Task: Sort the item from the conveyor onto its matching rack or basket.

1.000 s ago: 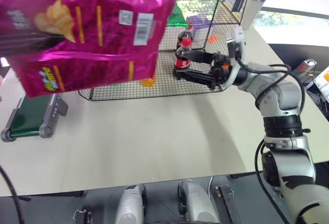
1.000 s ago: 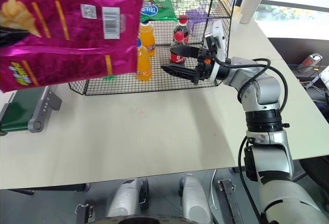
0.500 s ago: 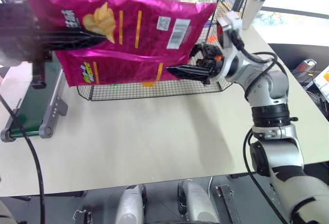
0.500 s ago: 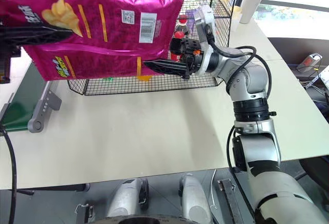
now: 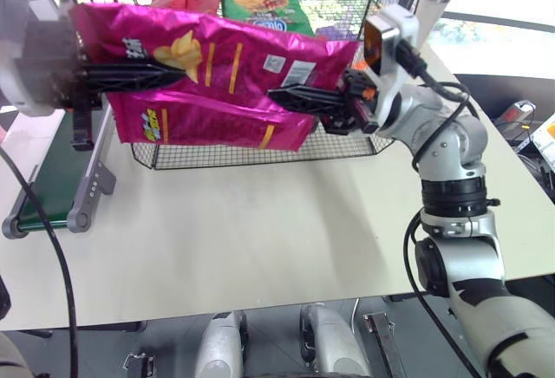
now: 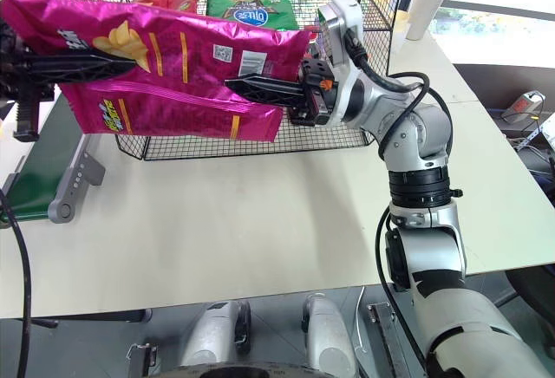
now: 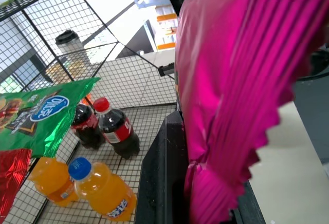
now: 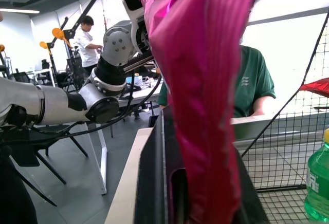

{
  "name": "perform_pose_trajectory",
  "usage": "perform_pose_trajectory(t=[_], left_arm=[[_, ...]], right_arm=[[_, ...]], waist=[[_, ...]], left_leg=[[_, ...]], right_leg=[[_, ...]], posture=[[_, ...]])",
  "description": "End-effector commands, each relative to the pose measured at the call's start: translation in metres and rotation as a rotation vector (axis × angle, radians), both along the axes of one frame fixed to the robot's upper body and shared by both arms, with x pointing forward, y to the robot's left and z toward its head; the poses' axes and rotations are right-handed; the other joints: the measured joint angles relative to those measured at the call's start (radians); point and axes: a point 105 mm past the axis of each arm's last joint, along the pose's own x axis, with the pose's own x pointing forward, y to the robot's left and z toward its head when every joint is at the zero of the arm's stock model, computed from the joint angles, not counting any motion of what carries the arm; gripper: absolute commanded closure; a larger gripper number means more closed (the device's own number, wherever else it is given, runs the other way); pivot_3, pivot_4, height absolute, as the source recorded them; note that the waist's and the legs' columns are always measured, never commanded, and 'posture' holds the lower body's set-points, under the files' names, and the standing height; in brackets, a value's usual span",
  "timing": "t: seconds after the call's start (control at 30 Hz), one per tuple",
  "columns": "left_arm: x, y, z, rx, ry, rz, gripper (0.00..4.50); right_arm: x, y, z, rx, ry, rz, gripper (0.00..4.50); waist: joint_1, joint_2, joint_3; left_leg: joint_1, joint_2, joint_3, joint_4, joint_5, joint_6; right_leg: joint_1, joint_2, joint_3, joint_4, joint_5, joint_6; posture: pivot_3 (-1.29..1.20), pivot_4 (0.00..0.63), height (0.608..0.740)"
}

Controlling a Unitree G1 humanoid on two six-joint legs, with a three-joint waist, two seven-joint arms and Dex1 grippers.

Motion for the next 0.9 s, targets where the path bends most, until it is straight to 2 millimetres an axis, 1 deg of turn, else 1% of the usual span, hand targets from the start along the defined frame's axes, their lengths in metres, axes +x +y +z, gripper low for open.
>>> perform_pose_trajectory(t=[0.03,0.1,0.23,0.3,0.37,0.47,0.57,0.6,0.63,0.7,0.77,0.83,0.9], left_arm=[[0.003,0.01,0.006,-0.033,-0.019,0.052,4.23],[0.003,0.015,0.0,-0.036,0.02,0.064,3.63],[0.004,0.018,-0.003,-0.071,0.037,0.074,1.86],[0.009,0.023,-0.002,-0.098,0.022,0.113,0.95],[0.015,0.031,-0.004,-0.117,0.018,0.165,0.95],[0.024,0.048,-0.006,-0.153,0.016,0.256,0.95],[0.025,0.062,-0.014,-0.161,0.034,0.311,0.95],[0.025,0.063,-0.018,-0.173,0.05,0.317,0.95],[0.024,0.064,-0.021,-0.181,0.062,0.319,0.95],[0.025,0.058,-0.028,-0.226,0.093,0.308,0.95],[0.032,0.044,-0.033,-0.275,0.098,0.309,0.95],[0.04,0.031,-0.036,-0.307,0.09,0.319,0.95],[0.048,0.019,-0.045,-0.297,0.088,0.353,0.95]], right_arm=[[-0.004,-0.003,0.012,0.015,-0.061,-0.033,4.49],[-0.002,-0.006,0.015,0.026,-0.068,-0.065,4.5],[-0.001,-0.012,0.019,0.036,-0.078,-0.108,4.5],[-0.001,-0.016,0.02,0.037,-0.085,-0.135,4.5],[-0.001,-0.021,0.021,0.035,-0.092,-0.171,4.5],[0.001,-0.036,0.021,0.018,-0.113,-0.27,4.5],[-0.002,-0.059,0.026,0.003,-0.14,-0.392,4.5],[-0.005,-0.073,0.03,-0.001,-0.156,-0.455,4.5],[-0.007,-0.081,0.033,-0.004,-0.167,-0.498,4.5],[-0.014,-0.111,0.039,-0.032,-0.209,-0.654,4.5],[-0.016,-0.137,0.047,-0.035,-0.244,-0.822,4.5],[-0.015,-0.154,0.056,-0.008,-0.28,-0.948,4.5],[-0.012,-0.165,0.065,0.007,-0.333,-1.055,4.5]], waist=[[0.0,0.0,0.0],[0.0,0.0,0.0],[0.002,0.0,0.0],[0.001,0.0,0.0],[0.0,0.0,0.0],[0.002,0.0,0.0],[0.003,0.0,0.0],[0.004,0.0,0.0],[0.004,0.0,0.0],[0.009,0.0,0.0],[0.018,0.0,0.0],[0.021,0.0,0.0],[0.02,0.0,0.0]], left_leg=[[0.0,0.0,0.0,0.0,0.0,0.0],[0.0,0.0,0.0,0.0,0.0,0.0],[0.0,0.0,0.0,0.0,0.0,0.0],[0.0,0.0,0.0,0.0,0.0,0.0],[0.0,0.0,0.0,0.0,0.0,0.0],[0.0,0.0,0.0,0.0,0.0,0.0],[0.0,0.0,0.0,0.0,0.0,0.0],[0.0,0.0,0.0,0.0,0.0,0.0],[-0.001,0.0,0.0,0.0,0.0,0.0],[-0.001,0.0,0.0,-0.001,0.0,0.0],[0.0,-0.001,0.0,0.0,0.0,0.0],[0.001,-0.001,0.0,0.001,0.0,0.0],[0.003,-0.001,0.0,0.001,0.0,0.0]], right_leg=[[0.0,0.0,0.0,0.0,0.0,0.0],[0.0,0.0,0.0,0.0,0.0,0.0],[0.0,0.0,0.0,0.0,0.0,0.0],[0.0,0.0,0.0,0.0,0.0,0.0],[0.0,0.0,0.0,0.0,0.0,0.0],[0.0,0.0,0.0,0.0,0.0,0.0],[0.0,-0.001,0.0,-0.001,0.0,0.0],[0.0,-0.001,0.0,-0.001,0.0,0.0],[0.0,-0.001,0.0,-0.001,0.0,0.0],[0.0,-0.001,0.0,-0.002,0.0,0.0],[0.0,-0.002,0.0,-0.002,0.0,0.0],[0.002,-0.002,0.0,-0.002,0.0,-0.001],[0.004,-0.002,0.0,-0.002,0.0,-0.001]], posture=[[0.0,0.15,0.74],[0.0,0.15,0.74],[0.0,0.15,0.74],[0.0,0.15,0.74],[0.0,0.15,0.74],[0.0,0.15,0.74],[0.0,0.15,0.74],[0.0,0.15,0.74],[0.0,0.15,0.74],[0.0,0.15,0.74],[0.0,0.15,0.74],[0.0,0.15,0.74],[0.0,0.15,0.74]])
